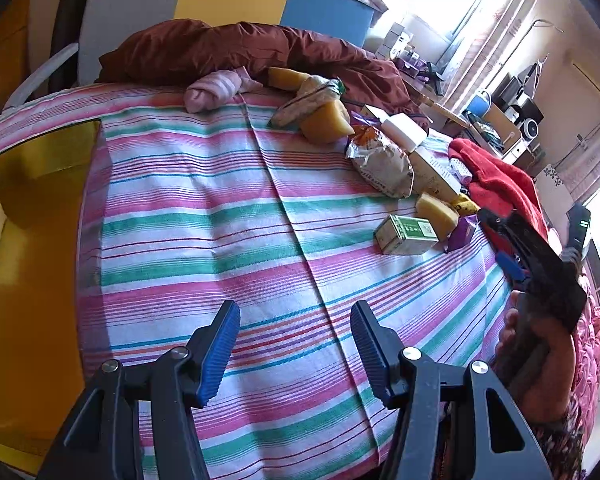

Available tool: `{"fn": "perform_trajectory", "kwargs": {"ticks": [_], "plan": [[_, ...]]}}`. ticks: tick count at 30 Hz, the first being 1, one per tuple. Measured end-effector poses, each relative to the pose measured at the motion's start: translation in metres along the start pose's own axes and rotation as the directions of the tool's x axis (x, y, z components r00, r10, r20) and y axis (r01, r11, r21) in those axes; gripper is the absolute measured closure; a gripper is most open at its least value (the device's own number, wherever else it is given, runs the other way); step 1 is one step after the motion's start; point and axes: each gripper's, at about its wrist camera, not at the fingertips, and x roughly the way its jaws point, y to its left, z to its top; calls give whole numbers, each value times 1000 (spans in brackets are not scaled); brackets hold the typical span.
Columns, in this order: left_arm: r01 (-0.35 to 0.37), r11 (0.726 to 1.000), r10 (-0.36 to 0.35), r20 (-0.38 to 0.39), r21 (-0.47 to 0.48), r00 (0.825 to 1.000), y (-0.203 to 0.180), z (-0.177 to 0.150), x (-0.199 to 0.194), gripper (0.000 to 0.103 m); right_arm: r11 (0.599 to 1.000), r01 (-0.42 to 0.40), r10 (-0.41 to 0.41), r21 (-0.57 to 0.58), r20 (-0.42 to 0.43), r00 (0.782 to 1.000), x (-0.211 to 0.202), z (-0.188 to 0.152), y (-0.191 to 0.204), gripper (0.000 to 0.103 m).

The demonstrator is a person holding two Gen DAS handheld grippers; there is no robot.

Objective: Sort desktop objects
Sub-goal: 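Move both tools back from the tray to the pile of items, then grasp the green box with the left tool while the right tool grasps the purple packet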

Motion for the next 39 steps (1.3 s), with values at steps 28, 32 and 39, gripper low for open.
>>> {"fn": "perform_trajectory", "kwargs": {"ticks": [28, 32, 39], "plan": [[53, 889, -12, -92, 455, 996, -133, 54, 105, 45, 967, -90, 118, 239, -102, 988, 37, -11, -65, 69], [41, 809, 18, -94, 587, 995, -153, 56, 122, 45, 971, -93, 117, 221, -98, 988, 38, -12, -64, 69], [163, 798, -39, -220, 580, 975, -151, 55, 145, 49, 971, -105, 126, 213, -89, 988, 38, -13, -64, 69]]}}
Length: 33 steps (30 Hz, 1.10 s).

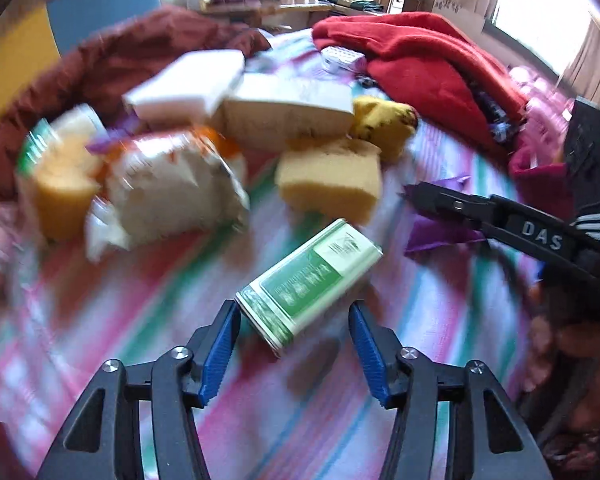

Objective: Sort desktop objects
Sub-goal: 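Grasp the green box with the left tool while the right tool grasps the purple packet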

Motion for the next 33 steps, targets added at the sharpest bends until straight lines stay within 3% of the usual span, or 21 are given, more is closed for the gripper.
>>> {"fn": "perform_trajectory", "kwargs": {"ticks": [2, 4, 6, 11, 12, 13, 15, 18, 22, 24, 27, 33], "plan": [[8, 1000, -8, 17, -6, 1000, -3, -8, 0, 54, 1000, -1, 1, -1, 0, 1000, 0, 0, 0, 69], [29, 1000, -29, 35, -6, 999, -7, -13, -4, 67, 1000, -1, 1, -5, 2, 1000, 0, 0, 0, 69], [88, 996, -87, 51, -29, 995, -9, -19, -8, 68, 1000, 1, -1, -8, 4, 1000, -1, -1, 0, 69], [104, 993, -100, 64, -55, 993, -12, -29, -13, 68, 1000, 3, -3, -14, 5, 1000, -1, -1, 1, 69], [82, 994, -77, 72, -65, 994, -11, -30, -16, 66, 1000, 1, -1, -13, 4, 1000, -1, 0, 0, 69], [59, 996, -54, 76, -64, 996, -12, -31, -18, 55, 1000, 0, 0, -11, 4, 1000, -1, 0, 0, 69], [-9, 999, 13, 83, -50, 996, -13, -28, -22, 44, 1000, -1, 1, -8, 4, 1000, -1, -1, 0, 69], [-26, 999, 28, 87, -28, 996, -13, -20, -22, 44, 1000, -2, 2, -7, 4, 1000, -1, -1, 0, 69], [12, 1000, -14, 61, 28, 998, -23, -4, -13, 44, 1000, -1, 1, -7, 5, 1000, -1, -1, 0, 69], [40, 998, -43, 48, 58, 998, -30, -4, -9, 46, 1000, -1, 1, -12, 4, 1000, -1, -1, 0, 69], [89, 995, -90, 27, 34, 996, -32, -13, 1, 68, 1000, -1, 1, -26, 4, 1000, -1, -1, 1, 69], [171, 974, -155, 111, -150, 982, -7, -35, -12, 71, 999, 6, -6, -47, -5, 1000, -5, -4, 4, 69]]}}
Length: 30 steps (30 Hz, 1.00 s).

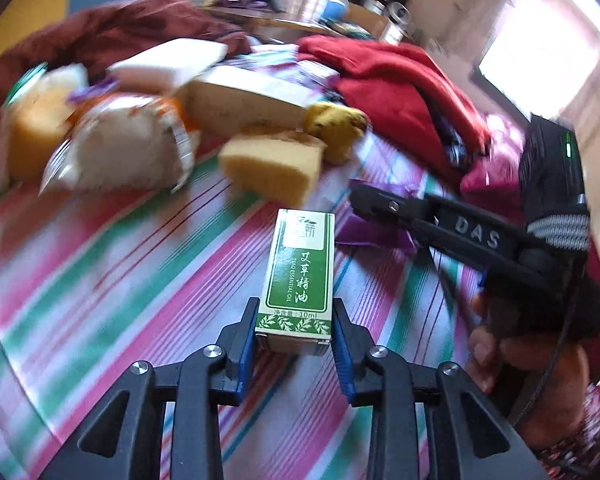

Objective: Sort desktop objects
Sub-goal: 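Grasp the green box with the left tool while the right tool grasps the purple packet, then carry the green box and purple packet to the gold tray and release both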

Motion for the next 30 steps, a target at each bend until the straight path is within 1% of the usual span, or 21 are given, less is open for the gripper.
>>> {"fn": "perform_trajectory", "kwargs": {"ticks": [2, 5, 6, 8, 11, 14, 18, 22, 24, 28, 30], "plan": [[2, 999, -1, 25, -49, 1000, 8, -9, -9, 71, 1000, -2, 2, -2, -7, 1000, -2, -2, 3, 69], [-5, 995, 10, 52, -103, 999, 17, -22, -22, 71, 1000, -28, 28, 0, -30, 999, -4, -7, 7, 75], [-1, 993, 8, 58, -120, 998, 18, -26, -26, 71, 999, -45, 45, 2, -46, 998, -4, -9, 10, 75], [2, 988, 10, 71, -155, 997, 24, -37, -36, 71, 999, -49, 48, -17, -72, 996, -4, -15, 17, 75], [-5, 983, 22, 92, -182, 996, 30, -51, -49, 71, 996, -79, 73, -46, -110, 991, -4, -25, 29, 75], [1, 979, 25, 121, -203, 992, 37, -64, -66, 71, 991, -110, 98, -71, -155, 983, -2, -35, 45, 75], [-4, 972, 41, 154, -234, 987, 43, -76, -83, 71, 981, -169, 143, -96, -229, 963, 1, -52, 72, 75], [-11, 958, 73, 208, -287, 975, 52, -92, -115, 71, 965, -235, 195, -113, -284, 939, 1, -68, 100, 75], [-1, 951, 84, 254, -308, 963, 57, -99, -136, 71, 956, -263, 215, -129, -301, 929, 0, -72, 116, 75], [-30, 936, 146, 308, -352, 940, 72, -115, -174, 71, 926, -329, 259, -184, -326, 909, -6, -81, 158, 75], [-42, 920, 180, 323, -390, 929, 83, -122, -191, 71, 903, -369, 282, -220, -344, 896, -10, -87, 184, 75]]}}
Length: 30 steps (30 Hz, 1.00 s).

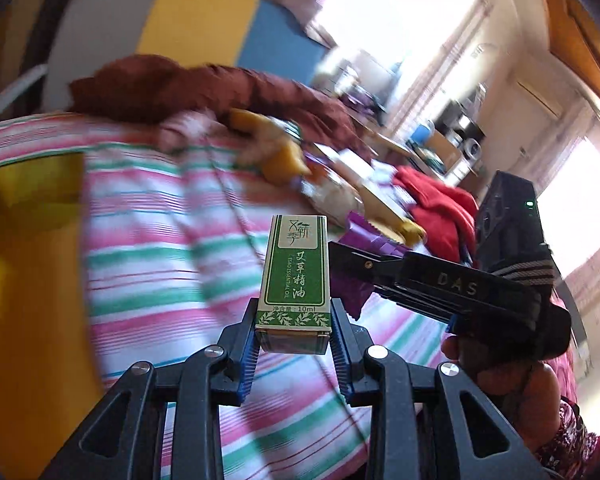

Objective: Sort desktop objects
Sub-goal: 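Carry the green box and purple packet to the gold tray and release both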

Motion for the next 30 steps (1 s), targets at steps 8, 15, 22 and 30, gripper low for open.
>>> {"fn": "perform_trajectory", "kwargs": {"ticks": [8, 15, 22, 30], "plan": [[-94, 982, 113, 112, -164, 987, 70, 6, -69, 71, 978, -118, 101, -174, -100, 990, 47, 2, 108, 75], [-210, 933, 261, 150, -292, 954, 145, 10, -114, 71, 936, -162, 85, -314, -244, 966, 112, -9, 191, 75], [-362, 848, 433, 113, -387, 894, 214, 14, -138, 71, 911, -138, 11, -389, -311, 950, 173, -17, 232, 75], [-467, 790, 503, -17, -398, 864, 261, 28, -120, 65, 932, -133, 1, -337, -365, 931, 227, -21, 248, 65]]}}
